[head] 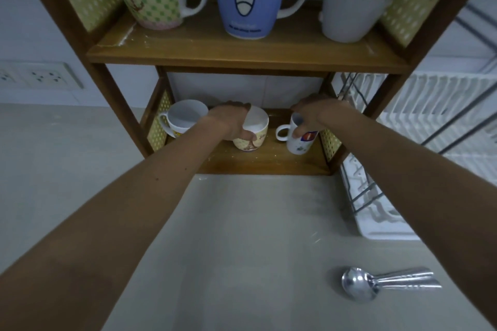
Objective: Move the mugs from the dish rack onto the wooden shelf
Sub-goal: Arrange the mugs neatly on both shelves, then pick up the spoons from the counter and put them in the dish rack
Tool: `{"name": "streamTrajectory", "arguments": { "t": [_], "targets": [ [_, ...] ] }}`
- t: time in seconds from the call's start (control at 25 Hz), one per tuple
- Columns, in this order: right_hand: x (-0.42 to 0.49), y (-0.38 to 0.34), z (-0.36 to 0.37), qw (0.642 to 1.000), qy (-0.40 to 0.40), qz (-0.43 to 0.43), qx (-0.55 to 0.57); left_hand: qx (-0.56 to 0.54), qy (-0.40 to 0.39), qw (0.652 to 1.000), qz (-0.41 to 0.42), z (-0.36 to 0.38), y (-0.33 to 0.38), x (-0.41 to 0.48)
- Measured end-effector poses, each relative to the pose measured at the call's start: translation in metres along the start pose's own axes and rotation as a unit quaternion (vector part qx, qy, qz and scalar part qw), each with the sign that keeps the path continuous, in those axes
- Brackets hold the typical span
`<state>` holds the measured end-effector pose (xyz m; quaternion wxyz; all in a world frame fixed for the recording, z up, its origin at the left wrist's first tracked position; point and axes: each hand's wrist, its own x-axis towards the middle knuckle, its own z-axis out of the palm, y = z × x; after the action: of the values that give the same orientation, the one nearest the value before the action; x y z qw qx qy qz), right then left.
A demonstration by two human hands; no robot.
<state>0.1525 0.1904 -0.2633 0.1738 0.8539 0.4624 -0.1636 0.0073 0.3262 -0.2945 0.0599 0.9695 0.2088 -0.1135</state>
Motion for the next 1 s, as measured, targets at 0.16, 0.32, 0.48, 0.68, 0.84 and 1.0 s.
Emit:
{"name": "streamTrajectory", "arguments": {
  "t": [0.16, 0.32, 0.48, 0.68, 0.84, 1.0],
  "targets": [
    [-0.024, -0.013, 0.004, 1.0, 0.014, 0.015, 0.011, 0.04, 0.018, 0.999, -0.012, 0.011, 0.003, -0.013],
    [-0.093, -0.038, 0.033, 0.966, 0.187, 0.006, 0.179, -0.063, 0.142, 0.988, 0.003, 0.039, 0.03, -0.067],
    [-0.191, -0.041, 0.105, 0.917, 0.298, -0.038, 0.264, -0.24, 0.196, 0.95, 0.032, 0.082, 0.084, -0.146],
    [-0.251, -0.002, 0.188, 0.916, 0.251, 0.08, 0.302, -0.349, 0.187, 0.914, 0.089, 0.127, 0.159, -0.21],
    [-0.261, 0.03, 0.226, 0.939, 0.21, 0.114, 0.249, -0.389, 0.152, 0.901, 0.122, 0.144, 0.21, -0.234],
    [-0.254, 0.049, 0.243, 0.944, 0.211, 0.103, 0.233, -0.385, 0.108, 0.908, 0.126, 0.151, 0.247, -0.231]
  ]
}}
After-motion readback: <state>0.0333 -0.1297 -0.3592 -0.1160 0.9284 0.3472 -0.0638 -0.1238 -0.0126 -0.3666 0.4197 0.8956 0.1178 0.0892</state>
